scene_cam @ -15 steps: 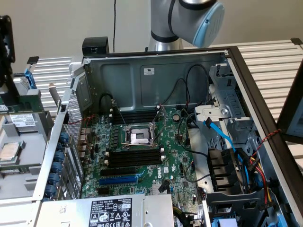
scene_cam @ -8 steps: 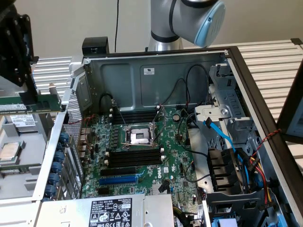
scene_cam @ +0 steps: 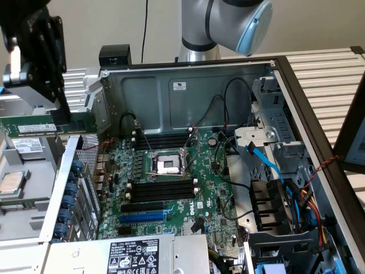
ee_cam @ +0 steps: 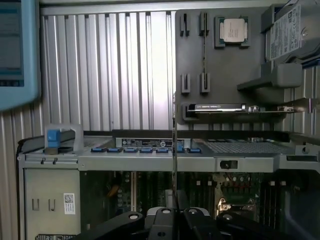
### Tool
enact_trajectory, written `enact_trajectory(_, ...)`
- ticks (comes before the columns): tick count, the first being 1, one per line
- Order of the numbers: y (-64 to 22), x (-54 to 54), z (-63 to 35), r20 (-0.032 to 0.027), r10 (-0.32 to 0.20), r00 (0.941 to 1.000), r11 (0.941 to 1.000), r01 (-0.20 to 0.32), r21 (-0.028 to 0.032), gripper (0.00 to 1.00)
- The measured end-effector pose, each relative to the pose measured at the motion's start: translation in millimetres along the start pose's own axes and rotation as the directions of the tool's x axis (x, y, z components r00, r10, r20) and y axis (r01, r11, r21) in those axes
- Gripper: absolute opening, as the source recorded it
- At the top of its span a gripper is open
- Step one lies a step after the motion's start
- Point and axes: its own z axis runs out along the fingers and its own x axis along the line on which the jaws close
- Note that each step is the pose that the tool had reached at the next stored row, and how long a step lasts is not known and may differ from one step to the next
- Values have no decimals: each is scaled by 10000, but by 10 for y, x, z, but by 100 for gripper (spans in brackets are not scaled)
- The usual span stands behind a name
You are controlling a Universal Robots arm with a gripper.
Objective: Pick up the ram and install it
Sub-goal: 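Pick up the ram and move it above insertion slot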
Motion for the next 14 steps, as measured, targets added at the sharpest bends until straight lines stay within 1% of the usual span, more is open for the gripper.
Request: enact_trajectory(14, -637, -17, 34, 2, 0, 10000, 10000, 0, 0, 12)
